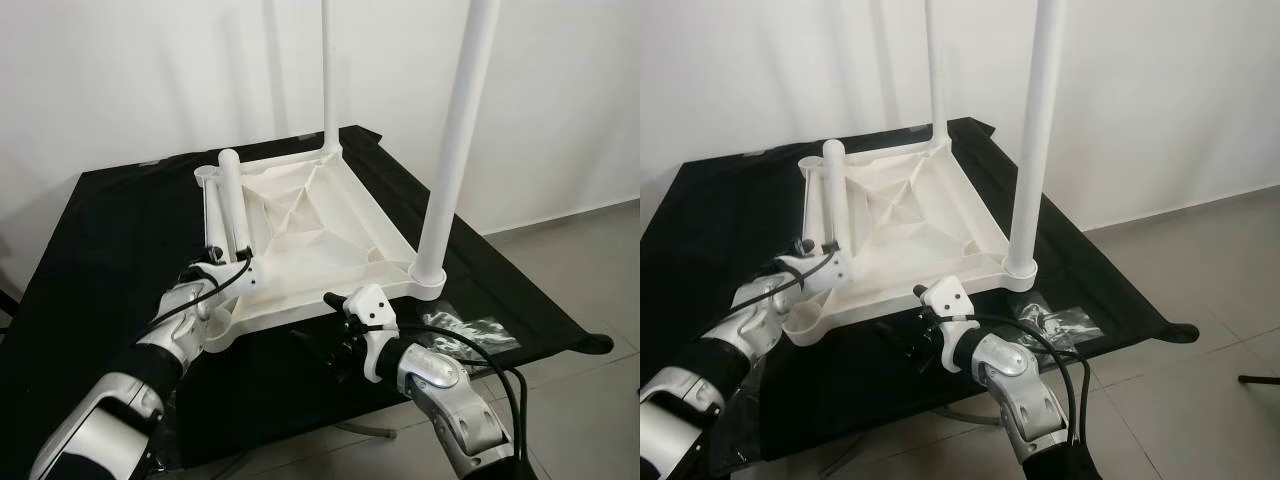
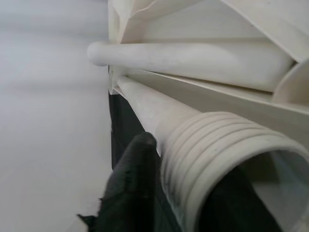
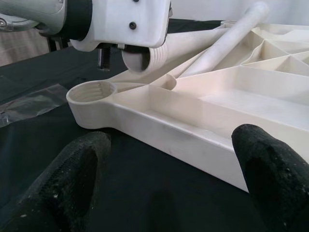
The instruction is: Building children table
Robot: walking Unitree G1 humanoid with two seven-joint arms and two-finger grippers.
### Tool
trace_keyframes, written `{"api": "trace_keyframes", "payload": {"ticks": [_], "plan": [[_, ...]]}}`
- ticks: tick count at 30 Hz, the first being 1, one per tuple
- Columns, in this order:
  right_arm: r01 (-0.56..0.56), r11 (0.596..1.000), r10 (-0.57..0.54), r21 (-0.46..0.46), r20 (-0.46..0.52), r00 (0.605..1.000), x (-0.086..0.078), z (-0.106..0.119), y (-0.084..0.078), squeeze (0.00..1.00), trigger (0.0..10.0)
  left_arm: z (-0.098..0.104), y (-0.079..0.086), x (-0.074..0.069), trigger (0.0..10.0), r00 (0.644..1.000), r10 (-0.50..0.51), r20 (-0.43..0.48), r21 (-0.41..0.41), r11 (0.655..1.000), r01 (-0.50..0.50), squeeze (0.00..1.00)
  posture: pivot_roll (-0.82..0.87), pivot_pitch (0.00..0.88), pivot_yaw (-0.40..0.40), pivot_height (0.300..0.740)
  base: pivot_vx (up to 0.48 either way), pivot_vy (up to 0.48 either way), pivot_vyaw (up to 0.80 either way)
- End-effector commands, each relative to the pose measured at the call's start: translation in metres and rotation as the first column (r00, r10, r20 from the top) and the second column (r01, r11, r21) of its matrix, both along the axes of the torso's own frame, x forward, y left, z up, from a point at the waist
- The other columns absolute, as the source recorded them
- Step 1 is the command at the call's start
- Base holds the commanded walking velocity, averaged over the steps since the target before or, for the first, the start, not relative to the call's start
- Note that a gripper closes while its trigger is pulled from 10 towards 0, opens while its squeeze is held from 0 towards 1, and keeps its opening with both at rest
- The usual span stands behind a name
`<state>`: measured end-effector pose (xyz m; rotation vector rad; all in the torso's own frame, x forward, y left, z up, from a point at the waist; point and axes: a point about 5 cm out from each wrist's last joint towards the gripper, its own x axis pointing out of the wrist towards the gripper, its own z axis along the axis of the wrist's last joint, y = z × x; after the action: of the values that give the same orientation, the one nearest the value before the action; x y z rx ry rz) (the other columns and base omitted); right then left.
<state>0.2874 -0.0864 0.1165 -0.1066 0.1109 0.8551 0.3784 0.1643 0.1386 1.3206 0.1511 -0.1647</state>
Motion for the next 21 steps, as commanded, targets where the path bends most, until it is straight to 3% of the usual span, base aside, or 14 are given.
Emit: {"api": "trace_keyframes", "payload": {"ticks": [1,14,16,18,21], "plan": [[-0.005,1.0,0.005,-0.001,-0.004,1.0,0.001,0.001,0.001,0.0,10.0,-0.003,0.003,0.0,0.0,1.0,0.018,-0.003,0.005,1.0,-0.018,0.0,-0.16,0.0,0.051,0.74,0.0,0.0,0.0],[-0.005,1.0,0.005,-0.002,-0.004,1.0,0.002,0.001,0.002,0.0,10.0,0.007,0.01,0.004,0.0,0.997,0.041,0.058,-0.019,0.999,-0.04,0.0,-0.16,0.0,0.06,0.74,0.0,0.0,0.0],[-0.004,1.0,0.004,0.003,-0.004,1.0,0.002,0.001,0.002,0.0,10.0,0.024,0.02,0.005,0.0,0.993,0.053,0.104,-0.039,0.998,-0.049,0.0,-0.16,0.0,0.061,0.74,0.0,0.0,0.0],[-0.004,1.0,0.004,0.003,-0.004,1.0,0.002,0.001,0.002,0.0,10.0,0.024,0.02,0.005,0.0,0.993,0.053,0.104,-0.039,0.998,-0.049,0.0,-0.16,0.0,0.061,0.74,0.0,0.0,0.0],[-0.005,1.0,0.005,0.007,-0.006,1.0,0.002,0.001,0.003,0.0,10.0,0.058,0.032,0.005,0.0,0.973,0.074,0.22,-0.065,0.996,-0.061,0.0,-0.15,0.0,0.06,0.74,0.0,0.0,0.0]]}}
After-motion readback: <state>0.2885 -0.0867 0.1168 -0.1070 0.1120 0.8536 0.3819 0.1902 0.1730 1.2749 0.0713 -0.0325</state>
